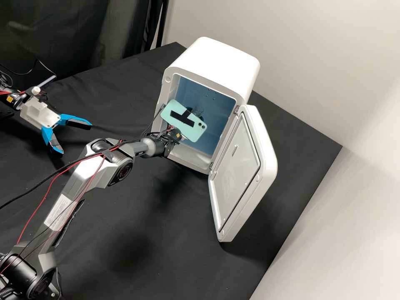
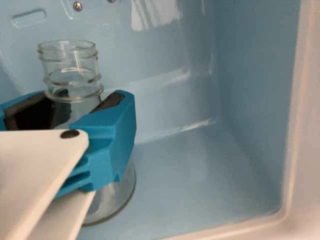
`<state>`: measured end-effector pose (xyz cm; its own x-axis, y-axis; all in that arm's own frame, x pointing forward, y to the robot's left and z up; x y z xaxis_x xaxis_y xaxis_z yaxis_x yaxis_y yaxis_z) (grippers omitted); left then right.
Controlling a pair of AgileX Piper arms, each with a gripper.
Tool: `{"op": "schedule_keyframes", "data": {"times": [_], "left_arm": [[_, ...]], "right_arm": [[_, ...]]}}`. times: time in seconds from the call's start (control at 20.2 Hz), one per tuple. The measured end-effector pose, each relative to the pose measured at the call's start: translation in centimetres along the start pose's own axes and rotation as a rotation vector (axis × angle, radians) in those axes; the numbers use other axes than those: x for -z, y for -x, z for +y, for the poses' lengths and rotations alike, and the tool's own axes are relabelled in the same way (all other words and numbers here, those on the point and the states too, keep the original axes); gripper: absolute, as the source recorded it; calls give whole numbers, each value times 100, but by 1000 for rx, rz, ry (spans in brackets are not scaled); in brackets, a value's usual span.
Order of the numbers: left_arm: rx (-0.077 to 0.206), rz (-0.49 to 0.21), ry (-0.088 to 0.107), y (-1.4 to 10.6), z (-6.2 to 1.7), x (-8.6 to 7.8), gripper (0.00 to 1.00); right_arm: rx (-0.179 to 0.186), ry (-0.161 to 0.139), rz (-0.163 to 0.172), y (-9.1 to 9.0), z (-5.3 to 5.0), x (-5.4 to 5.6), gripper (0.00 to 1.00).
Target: Place the flask in the incubator
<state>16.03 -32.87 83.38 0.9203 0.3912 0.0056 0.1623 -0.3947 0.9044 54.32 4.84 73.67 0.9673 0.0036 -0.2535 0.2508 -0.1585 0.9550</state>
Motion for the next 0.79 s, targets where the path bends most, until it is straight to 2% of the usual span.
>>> {"op": "schedule_keyframes", "data": {"times": [0.1,0.2,0.45,0.64,0.79], "left_arm": [[0,0,0,0,0,0,100],[0,0,0,0,0,0,100],[0,0,0,0,0,0,100],[10,2,5,-7,-19,6,100],[3,0,1,-23,0,12,100]], "right_arm": [[-13,59,-1,-15,36,-39,0],[-15,83,-3,-14,49,-48,0],[-19,88,-5,-14,56,-53,0],[-29,110,-12,-13,66,-58,0],[-33,121,-17,-13,69,-62,0]]}}
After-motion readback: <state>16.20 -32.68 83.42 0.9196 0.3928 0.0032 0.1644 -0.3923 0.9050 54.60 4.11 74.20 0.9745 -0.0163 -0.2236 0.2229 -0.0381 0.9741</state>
